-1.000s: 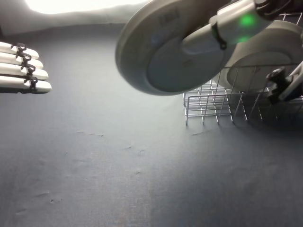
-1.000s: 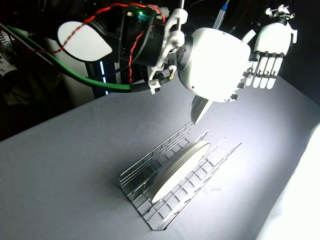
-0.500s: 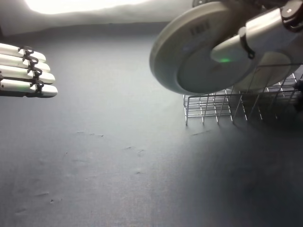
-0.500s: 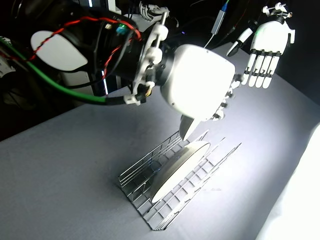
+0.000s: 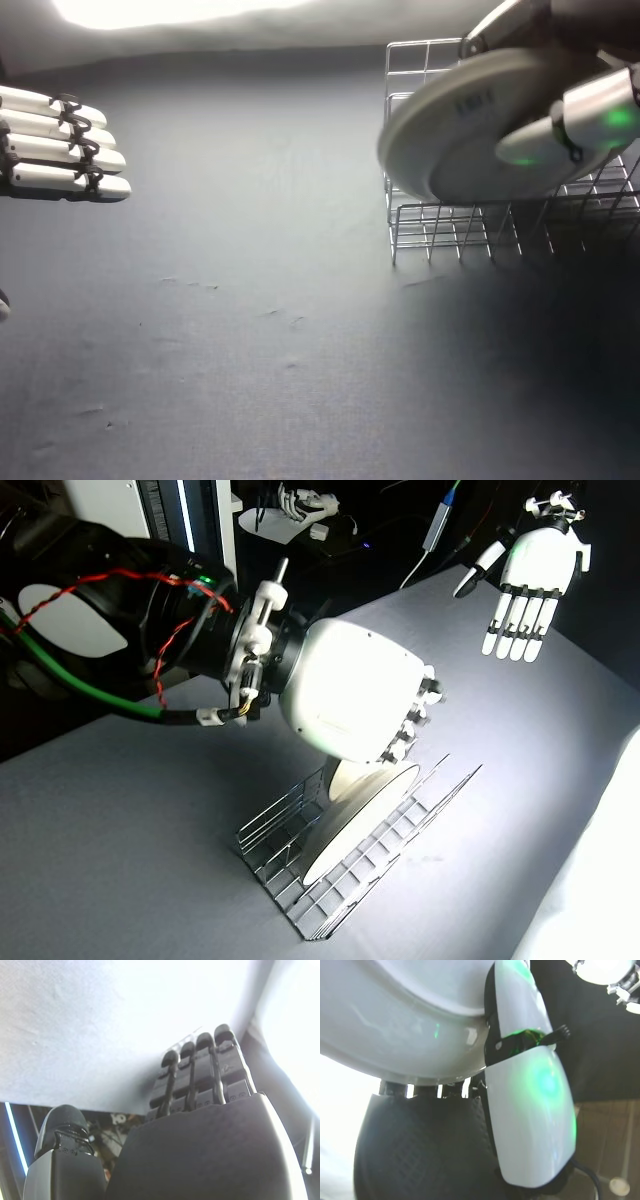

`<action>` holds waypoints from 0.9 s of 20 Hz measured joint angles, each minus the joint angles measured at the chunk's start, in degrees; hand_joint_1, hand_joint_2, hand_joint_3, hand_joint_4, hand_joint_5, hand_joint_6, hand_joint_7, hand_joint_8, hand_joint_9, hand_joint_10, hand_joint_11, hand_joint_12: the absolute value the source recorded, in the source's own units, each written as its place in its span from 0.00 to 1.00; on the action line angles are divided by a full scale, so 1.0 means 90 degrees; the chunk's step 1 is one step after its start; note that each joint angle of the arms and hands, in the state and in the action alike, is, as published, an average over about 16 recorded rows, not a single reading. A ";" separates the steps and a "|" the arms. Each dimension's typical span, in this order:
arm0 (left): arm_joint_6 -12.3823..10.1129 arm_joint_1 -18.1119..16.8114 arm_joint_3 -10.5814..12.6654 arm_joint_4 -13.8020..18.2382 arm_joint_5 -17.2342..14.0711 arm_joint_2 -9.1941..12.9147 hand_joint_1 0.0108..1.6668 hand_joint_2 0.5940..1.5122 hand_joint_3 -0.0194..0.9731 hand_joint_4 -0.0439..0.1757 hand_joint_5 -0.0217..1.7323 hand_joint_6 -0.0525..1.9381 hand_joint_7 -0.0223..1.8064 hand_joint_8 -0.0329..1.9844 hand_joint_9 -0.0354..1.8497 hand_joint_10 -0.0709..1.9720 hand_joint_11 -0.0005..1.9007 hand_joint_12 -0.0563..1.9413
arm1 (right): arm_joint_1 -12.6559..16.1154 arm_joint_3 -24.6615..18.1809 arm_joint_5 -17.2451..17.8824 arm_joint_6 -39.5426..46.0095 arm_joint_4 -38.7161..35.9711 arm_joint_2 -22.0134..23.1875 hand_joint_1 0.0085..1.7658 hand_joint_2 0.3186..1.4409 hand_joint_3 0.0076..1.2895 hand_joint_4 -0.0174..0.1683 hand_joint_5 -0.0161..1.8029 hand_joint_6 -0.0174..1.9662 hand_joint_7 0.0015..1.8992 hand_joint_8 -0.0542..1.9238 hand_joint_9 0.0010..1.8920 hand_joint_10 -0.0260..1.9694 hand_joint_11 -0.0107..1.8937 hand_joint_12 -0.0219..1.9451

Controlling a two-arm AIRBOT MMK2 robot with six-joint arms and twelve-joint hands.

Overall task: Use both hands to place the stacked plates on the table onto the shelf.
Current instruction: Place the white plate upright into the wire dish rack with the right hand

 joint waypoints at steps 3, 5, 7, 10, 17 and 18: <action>0.0000 0.0000 0.0001 -0.0001 0.0000 -0.0010 0.00 0.53 0.02 0.19 0.02 0.03 0.02 0.02 0.03 0.04 0.01 0.03 | -0.0212 0.0009 0.0117 -0.0007 -0.0172 0.0046 0.81 0.61 0.00 0.05 0.47 0.59 0.51 0.41 0.50 0.55 0.44 0.80; 0.0000 0.0000 0.0001 -0.0003 -0.0001 -0.0014 0.00 0.53 0.02 0.19 0.02 0.03 0.02 0.02 0.03 0.04 0.01 0.03 | -0.0333 0.0014 0.0185 -0.0011 -0.0276 0.0071 0.81 0.63 0.00 0.05 0.45 0.56 0.49 0.39 0.48 0.53 0.42 0.80; 0.0000 0.0000 0.0001 -0.0003 -0.0002 -0.0017 0.00 0.53 0.02 0.19 0.02 0.03 0.02 0.02 0.03 0.04 0.01 0.03 | -0.0437 0.0021 0.0238 -0.0016 -0.0361 0.0090 0.80 0.64 0.00 0.05 0.43 0.52 0.47 0.37 0.46 0.51 0.40 0.81; 0.0000 0.0001 0.0002 -0.0004 -0.0004 -0.0018 0.00 0.53 0.02 0.19 0.02 0.03 0.02 0.02 0.03 0.04 0.01 0.03 | -0.0555 0.0037 0.0306 -0.0024 -0.0467 0.0107 0.80 0.66 0.00 0.05 0.40 0.47 0.45 0.34 0.41 0.49 0.36 0.82; -0.0013 0.0001 0.0002 -0.0003 -0.0011 -0.0021 0.00 0.53 0.02 0.19 0.02 0.03 0.02 0.02 0.03 0.04 0.01 0.03 | -0.0587 0.0095 0.0462 -0.0054 -0.0647 0.0118 0.73 0.69 0.00 0.05 0.28 0.34 0.34 0.24 0.27 0.43 0.21 0.85; -0.0018 0.0002 0.0002 -0.0004 -0.0013 -0.0021 0.00 0.53 0.02 0.19 0.02 0.03 0.02 0.02 0.03 0.04 0.01 0.03 | -0.0558 0.0103 0.0490 -0.0060 -0.0672 0.0116 0.72 0.69 0.00 0.06 0.26 0.32 0.33 0.22 0.25 0.42 0.19 0.85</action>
